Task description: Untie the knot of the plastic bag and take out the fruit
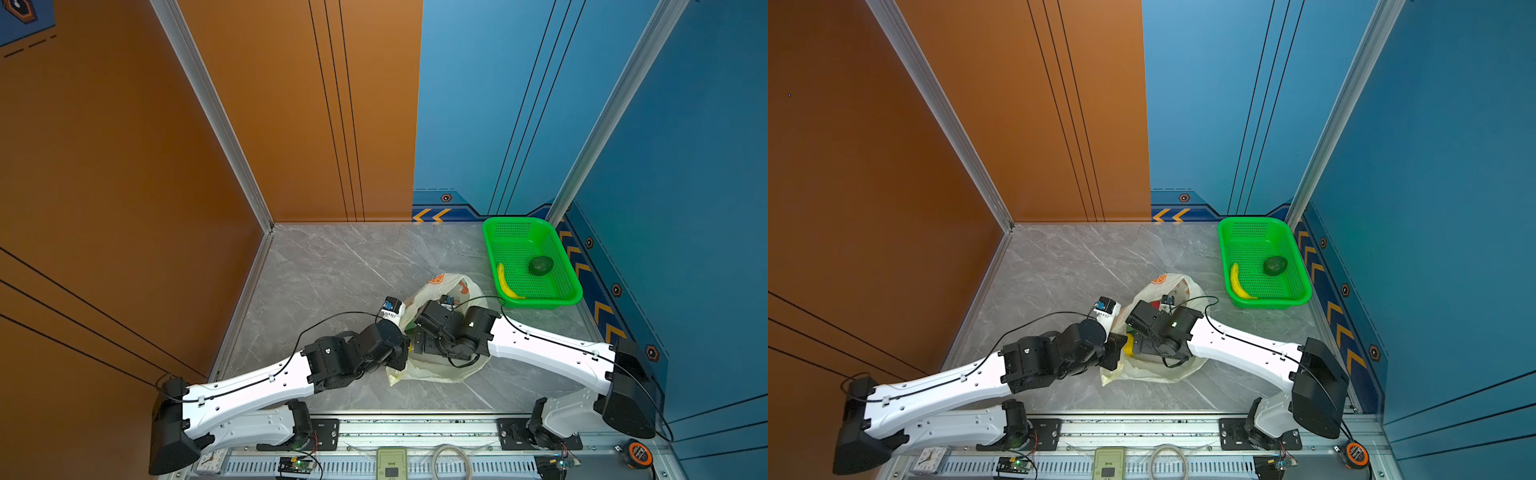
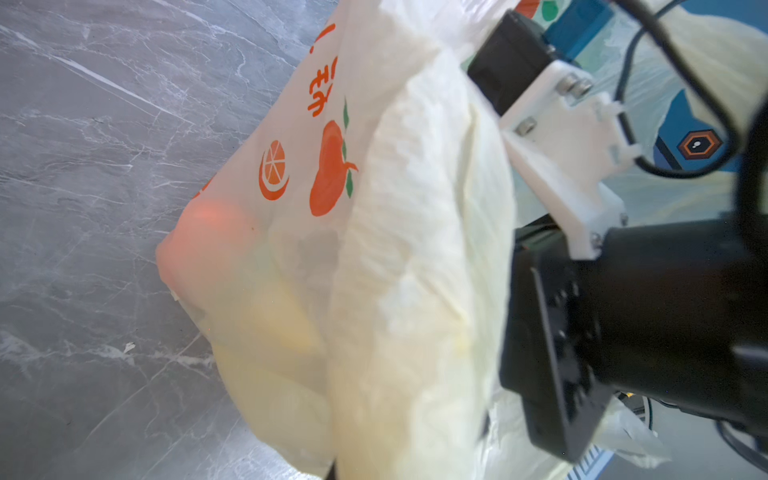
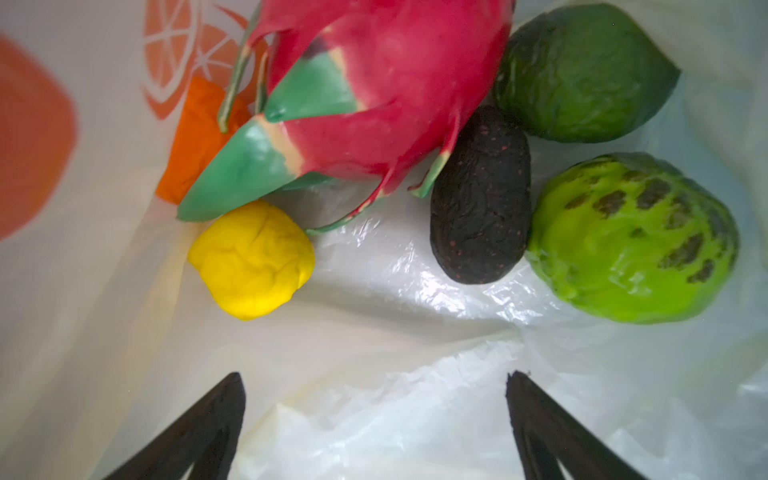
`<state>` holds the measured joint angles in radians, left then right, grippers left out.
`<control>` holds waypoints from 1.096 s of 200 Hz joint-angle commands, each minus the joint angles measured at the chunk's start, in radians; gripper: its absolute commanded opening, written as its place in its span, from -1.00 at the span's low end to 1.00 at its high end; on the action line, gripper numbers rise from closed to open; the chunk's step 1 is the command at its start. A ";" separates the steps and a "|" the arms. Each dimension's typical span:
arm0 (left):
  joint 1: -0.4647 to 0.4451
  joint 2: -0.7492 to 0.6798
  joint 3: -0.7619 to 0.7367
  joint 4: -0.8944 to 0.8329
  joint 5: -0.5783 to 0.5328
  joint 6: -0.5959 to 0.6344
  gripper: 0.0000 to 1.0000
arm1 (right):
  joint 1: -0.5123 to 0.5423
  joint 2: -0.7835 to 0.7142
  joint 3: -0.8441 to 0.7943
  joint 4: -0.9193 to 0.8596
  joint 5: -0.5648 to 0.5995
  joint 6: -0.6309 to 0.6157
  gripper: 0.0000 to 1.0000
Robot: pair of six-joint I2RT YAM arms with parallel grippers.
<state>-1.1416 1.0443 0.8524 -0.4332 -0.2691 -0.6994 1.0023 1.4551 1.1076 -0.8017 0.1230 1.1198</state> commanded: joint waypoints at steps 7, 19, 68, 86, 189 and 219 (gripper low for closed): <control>-0.027 -0.010 -0.014 0.011 -0.011 -0.011 -1.00 | -0.069 0.022 -0.019 0.143 0.004 0.070 0.98; -0.036 -0.011 -0.019 0.003 -0.016 -0.017 -1.00 | -0.092 0.025 -0.026 0.179 0.009 0.100 1.00; -0.062 -0.029 -0.014 -0.057 -0.085 -0.026 -1.00 | -0.110 0.033 -0.077 0.350 0.019 0.259 1.00; -0.063 -0.025 -0.002 -0.065 -0.095 -0.022 -1.00 | -0.107 0.033 -0.107 0.405 0.038 0.329 1.00; -0.060 0.011 0.017 -0.064 -0.068 -0.007 -1.00 | -0.135 0.112 -0.121 0.488 0.095 0.423 1.00; -0.058 0.017 0.023 -0.064 -0.065 -0.002 -1.00 | -0.130 0.148 -0.117 0.508 0.094 0.436 1.00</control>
<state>-1.1923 1.0550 0.8459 -0.4747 -0.3336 -0.7151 0.8711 1.5661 0.9936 -0.3164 0.1894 1.5272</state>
